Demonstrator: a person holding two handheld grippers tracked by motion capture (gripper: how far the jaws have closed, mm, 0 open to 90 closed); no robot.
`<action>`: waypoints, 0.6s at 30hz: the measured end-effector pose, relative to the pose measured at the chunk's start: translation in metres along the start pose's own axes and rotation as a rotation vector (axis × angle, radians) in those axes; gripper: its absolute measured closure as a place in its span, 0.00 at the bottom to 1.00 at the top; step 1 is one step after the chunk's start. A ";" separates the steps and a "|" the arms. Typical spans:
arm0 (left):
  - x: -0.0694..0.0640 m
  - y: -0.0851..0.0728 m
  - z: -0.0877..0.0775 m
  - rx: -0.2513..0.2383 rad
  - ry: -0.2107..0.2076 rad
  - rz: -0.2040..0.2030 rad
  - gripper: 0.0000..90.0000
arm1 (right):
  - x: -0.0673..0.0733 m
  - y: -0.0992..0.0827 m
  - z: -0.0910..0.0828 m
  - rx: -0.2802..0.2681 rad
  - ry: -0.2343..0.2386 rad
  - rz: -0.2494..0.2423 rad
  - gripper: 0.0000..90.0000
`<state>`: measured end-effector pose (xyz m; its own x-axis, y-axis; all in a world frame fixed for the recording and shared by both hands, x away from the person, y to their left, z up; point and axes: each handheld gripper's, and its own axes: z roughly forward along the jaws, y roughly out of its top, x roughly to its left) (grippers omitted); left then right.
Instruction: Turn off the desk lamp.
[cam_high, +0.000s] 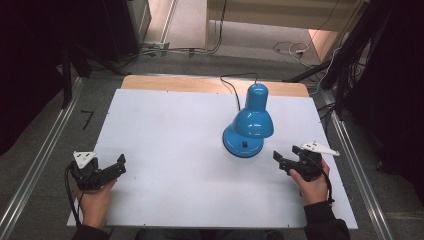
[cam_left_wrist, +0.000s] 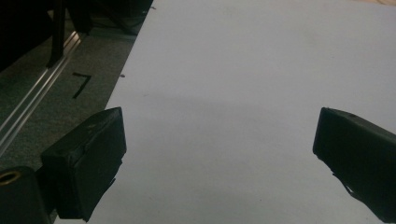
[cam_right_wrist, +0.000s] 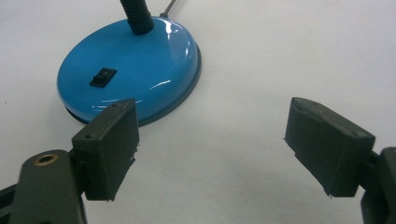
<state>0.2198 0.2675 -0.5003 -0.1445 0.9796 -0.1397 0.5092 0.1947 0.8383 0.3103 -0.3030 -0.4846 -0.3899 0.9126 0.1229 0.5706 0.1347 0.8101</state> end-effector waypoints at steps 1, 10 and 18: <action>0.000 0.000 0.000 0.000 0.000 -0.001 0.04 | -0.001 0.000 -0.001 0.000 0.001 0.001 0.18; 0.000 0.000 0.000 0.000 0.001 0.000 0.04 | -0.007 -0.003 -0.006 0.000 -0.016 0.007 0.18; 0.000 0.000 0.001 0.003 0.003 0.003 0.04 | -0.014 -0.006 -0.013 -0.005 -0.030 0.019 0.18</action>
<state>0.2201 0.2672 -0.5009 -0.1452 0.9801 -0.1356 0.5122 0.1917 0.8372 0.3030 -0.3218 -0.4840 -0.3569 0.9262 0.1213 0.5744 0.1152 0.8104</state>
